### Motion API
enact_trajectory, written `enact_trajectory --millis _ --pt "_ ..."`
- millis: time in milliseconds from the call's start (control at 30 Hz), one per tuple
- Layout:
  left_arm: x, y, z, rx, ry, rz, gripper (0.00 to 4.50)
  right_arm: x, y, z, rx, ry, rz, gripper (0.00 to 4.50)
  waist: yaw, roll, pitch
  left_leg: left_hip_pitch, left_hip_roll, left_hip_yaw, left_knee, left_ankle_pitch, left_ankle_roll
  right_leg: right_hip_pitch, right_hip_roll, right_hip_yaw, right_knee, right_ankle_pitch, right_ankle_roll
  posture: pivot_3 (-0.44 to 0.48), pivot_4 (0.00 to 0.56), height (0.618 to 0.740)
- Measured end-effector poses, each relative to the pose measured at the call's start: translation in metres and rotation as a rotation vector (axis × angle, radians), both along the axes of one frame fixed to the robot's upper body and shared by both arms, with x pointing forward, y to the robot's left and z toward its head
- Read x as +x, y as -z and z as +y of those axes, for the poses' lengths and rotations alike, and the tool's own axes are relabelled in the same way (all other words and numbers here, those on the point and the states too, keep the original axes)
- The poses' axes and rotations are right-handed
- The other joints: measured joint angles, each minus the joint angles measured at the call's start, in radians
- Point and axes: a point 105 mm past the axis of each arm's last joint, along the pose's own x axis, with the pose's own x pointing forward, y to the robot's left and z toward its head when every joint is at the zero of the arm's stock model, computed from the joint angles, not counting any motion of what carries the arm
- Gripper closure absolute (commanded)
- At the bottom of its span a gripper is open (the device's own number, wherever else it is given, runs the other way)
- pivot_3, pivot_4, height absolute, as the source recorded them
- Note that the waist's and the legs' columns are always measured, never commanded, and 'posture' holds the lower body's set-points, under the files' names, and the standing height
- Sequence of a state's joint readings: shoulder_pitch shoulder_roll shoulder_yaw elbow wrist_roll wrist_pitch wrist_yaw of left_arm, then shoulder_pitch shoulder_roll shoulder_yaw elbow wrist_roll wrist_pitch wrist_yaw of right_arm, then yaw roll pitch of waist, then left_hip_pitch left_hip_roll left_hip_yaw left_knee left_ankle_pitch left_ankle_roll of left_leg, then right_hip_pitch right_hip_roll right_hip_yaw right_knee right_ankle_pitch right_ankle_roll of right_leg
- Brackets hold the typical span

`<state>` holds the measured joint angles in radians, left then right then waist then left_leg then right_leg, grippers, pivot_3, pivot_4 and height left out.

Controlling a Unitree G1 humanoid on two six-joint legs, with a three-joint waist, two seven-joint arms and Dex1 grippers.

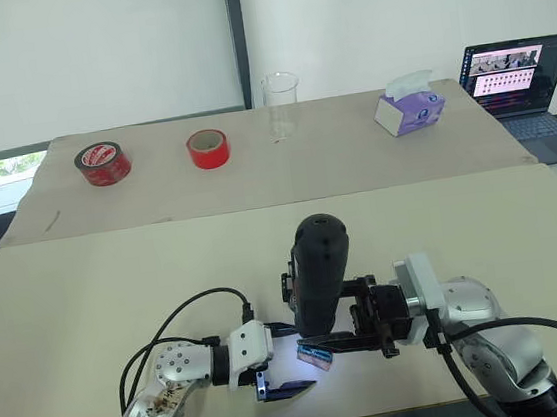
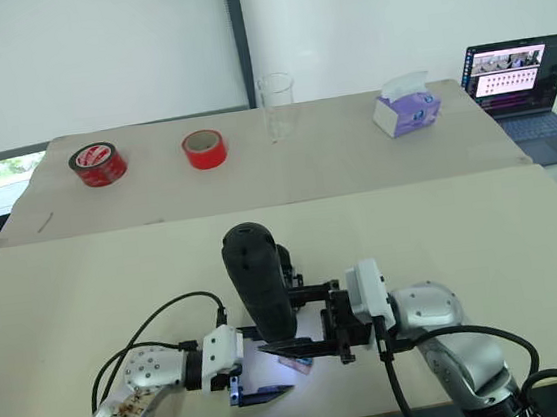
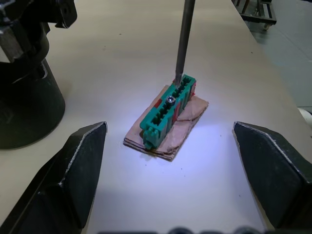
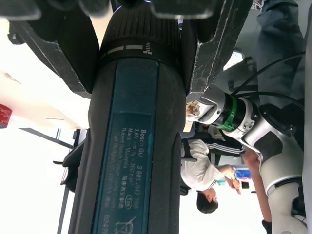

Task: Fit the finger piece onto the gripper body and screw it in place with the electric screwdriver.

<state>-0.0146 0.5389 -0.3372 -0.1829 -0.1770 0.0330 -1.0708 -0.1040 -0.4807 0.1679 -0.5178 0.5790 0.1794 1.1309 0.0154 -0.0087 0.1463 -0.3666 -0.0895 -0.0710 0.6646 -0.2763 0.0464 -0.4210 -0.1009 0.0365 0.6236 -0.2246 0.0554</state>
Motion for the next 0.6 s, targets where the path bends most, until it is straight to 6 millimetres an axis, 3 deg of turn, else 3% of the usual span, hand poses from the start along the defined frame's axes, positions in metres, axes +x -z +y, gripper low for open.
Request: enact_trajectory --millis 600 --pt "0.0034 0.0002 -0.0051 -0.011 0.000 0.007 0.13 -0.0004 0.0036 0.0013 -0.011 -0.012 0.004 2.58 -0.001 0.000 0.000 0.000 0.000 0.000 0.000 0.000 0.000 0.000 0.000 0.000 0.000 0.000 0.000 0.000 0.150 0.740"
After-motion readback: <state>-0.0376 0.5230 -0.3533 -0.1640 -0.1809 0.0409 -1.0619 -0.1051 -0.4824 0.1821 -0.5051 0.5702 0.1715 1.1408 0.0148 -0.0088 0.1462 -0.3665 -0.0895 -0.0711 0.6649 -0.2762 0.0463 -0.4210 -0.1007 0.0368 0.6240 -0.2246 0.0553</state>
